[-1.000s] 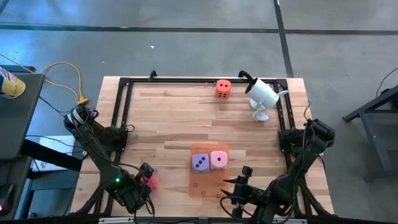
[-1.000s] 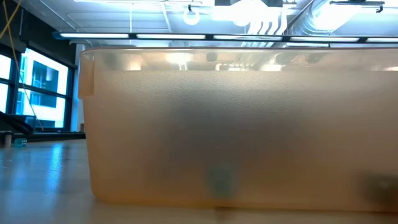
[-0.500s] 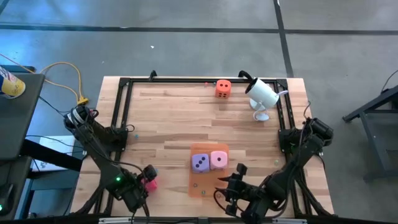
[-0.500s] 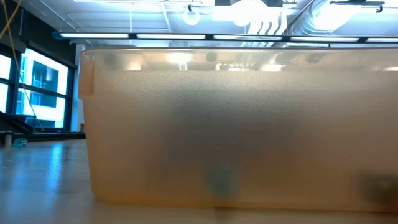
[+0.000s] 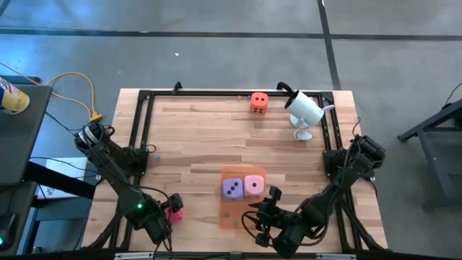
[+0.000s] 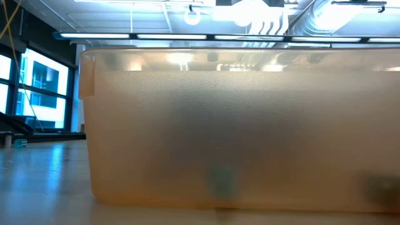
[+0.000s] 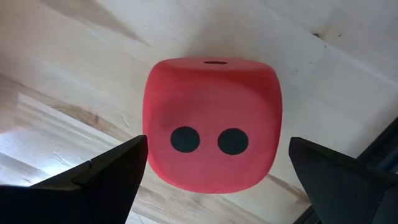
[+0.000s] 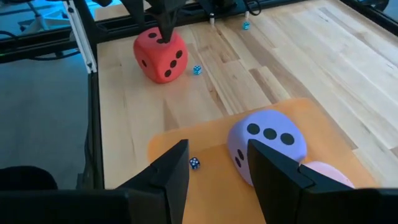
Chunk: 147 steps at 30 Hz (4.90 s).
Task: Pick & Place Dice
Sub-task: Put the large red dice into the orange bin
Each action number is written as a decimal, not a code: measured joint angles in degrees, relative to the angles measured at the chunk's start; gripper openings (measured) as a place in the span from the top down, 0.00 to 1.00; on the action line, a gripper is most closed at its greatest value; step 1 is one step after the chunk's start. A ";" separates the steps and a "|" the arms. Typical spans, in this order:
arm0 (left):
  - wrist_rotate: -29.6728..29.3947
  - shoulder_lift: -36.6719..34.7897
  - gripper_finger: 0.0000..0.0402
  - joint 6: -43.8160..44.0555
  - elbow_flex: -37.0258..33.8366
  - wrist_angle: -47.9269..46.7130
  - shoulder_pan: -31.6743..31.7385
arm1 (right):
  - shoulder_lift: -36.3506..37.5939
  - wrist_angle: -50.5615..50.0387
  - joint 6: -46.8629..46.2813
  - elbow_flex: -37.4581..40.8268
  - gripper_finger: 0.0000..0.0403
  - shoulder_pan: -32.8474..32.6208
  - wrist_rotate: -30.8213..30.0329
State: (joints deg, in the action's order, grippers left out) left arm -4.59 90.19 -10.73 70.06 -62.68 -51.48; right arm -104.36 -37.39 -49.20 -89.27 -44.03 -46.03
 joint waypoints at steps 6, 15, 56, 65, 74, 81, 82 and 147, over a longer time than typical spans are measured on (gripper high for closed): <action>-0.02 0.27 0.05 -0.73 0.00 1.21 0.48 | 0.00 1.91 2.62 0.00 0.63 0.72 1.60; 0.41 1.47 0.05 -0.87 -0.15 1.21 1.13 | 0.00 3.82 4.63 0.00 0.63 0.70 1.67; 11.36 3.14 0.05 4.03 -10.88 23.15 3.69 | 0.00 5.55 4.88 0.00 0.63 3.68 4.64; 12.13 3.06 0.05 3.24 -11.69 21.71 4.23 | 0.00 6.42 6.00 0.00 0.63 5.52 6.56; 13.61 4.34 0.06 2.90 -11.74 23.81 4.58 | 0.00 7.70 7.48 0.00 0.63 5.99 8.86; 14.78 4.94 0.06 2.59 -11.85 26.64 4.36 | 0.00 7.76 7.48 0.00 0.63 5.95 8.95; 14.78 4.99 0.06 2.54 -11.87 26.97 4.33 | 0.00 7.78 7.48 0.00 0.63 5.95 9.06; 12.18 3.72 0.23 6.05 -13.25 27.20 4.79 | 0.00 8.95 8.79 0.00 0.63 5.90 10.45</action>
State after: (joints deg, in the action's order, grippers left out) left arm 7.60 93.91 -4.68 56.82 -35.48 -46.69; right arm -104.36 -28.43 -40.41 -89.27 -38.13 -35.58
